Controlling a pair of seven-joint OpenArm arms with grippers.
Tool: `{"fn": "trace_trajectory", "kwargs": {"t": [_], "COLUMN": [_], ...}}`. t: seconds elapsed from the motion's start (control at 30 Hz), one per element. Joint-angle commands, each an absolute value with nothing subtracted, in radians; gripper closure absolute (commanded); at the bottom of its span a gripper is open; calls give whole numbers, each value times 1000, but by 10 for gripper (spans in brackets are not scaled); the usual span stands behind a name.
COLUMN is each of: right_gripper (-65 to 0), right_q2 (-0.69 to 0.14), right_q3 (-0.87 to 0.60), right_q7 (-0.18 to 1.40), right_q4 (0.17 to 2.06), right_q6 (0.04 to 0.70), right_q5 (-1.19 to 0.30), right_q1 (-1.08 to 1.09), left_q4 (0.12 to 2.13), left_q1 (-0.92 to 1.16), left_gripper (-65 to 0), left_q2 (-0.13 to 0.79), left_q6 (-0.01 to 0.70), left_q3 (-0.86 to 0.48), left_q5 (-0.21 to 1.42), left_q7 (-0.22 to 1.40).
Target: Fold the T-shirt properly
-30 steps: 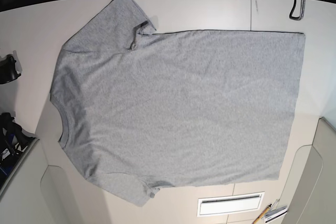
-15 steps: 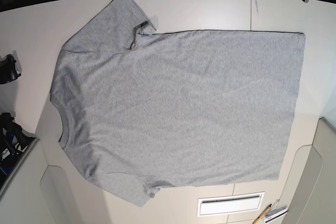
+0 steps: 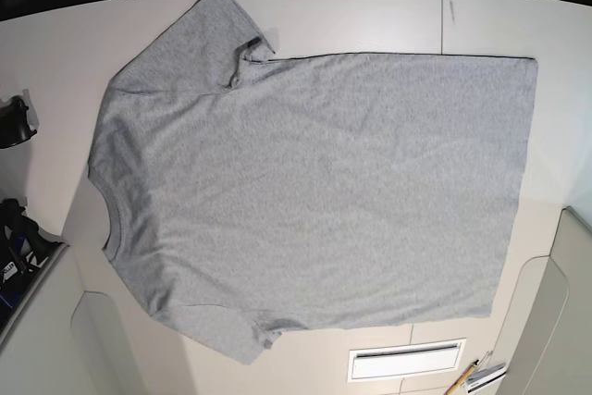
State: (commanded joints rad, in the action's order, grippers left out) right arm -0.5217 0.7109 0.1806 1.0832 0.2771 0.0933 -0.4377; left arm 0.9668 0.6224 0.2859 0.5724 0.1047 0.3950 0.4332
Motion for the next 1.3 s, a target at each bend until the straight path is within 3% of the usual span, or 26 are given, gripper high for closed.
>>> {"fn": "trace_trajectory", "kwargs": {"t": [0.27, 0.4, 0.5, 0.63, 0.8, 1.0, 1.1, 1.2, 1.3], "right_gripper": [-6, -6, -6, -6, -4, -4, -4, -4, -4], "right_q2": [-703, -781, -817, -820, -820, -820, -819, -814, -761], "right_q3": [711, 703, 658, 552, 428, 233, 129, 31, -80], "right_q7": [286, 301, 304, 323, 350, 395, 462, 499, 565], "right_q4": [1417, 1545, 1622, 1695, 1776, 1911, 1976, 2000, 2001], "right_q6": [277, 276, 277, 292, 453, 540, 548, 547, 546], "right_q5": [64, 60, 60, 60, -73, -276, -400, -478, -554], "right_q1": [-536, -586, -622, -660, -669, -668, -668, -667, -659], "left_q4": [1231, 1350, 1437, 1560, 1702, 1830, 1861, 1895, 1927], "left_q1": [779, 861, 905, 949, 979, 1003, 1003, 1003, 1003], "left_gripper": [-67, -67, -67, -82, -121, -121, -139, -220, -231], "left_q2": [303, 302, 302, 302, 303, 302, 302, 302, 302], "left_q6": [568, 570, 632, 648, 667, 666, 666, 667, 667], "left_q3": [36, -22, -91, -204, -329, -442, -480, -512, -528], "left_q5": [495, 498, 503, 590, 645, 685, 699, 710, 730], "left_q7": [649, 663, 701, 777, 839, 839, 839, 839, 839]}}
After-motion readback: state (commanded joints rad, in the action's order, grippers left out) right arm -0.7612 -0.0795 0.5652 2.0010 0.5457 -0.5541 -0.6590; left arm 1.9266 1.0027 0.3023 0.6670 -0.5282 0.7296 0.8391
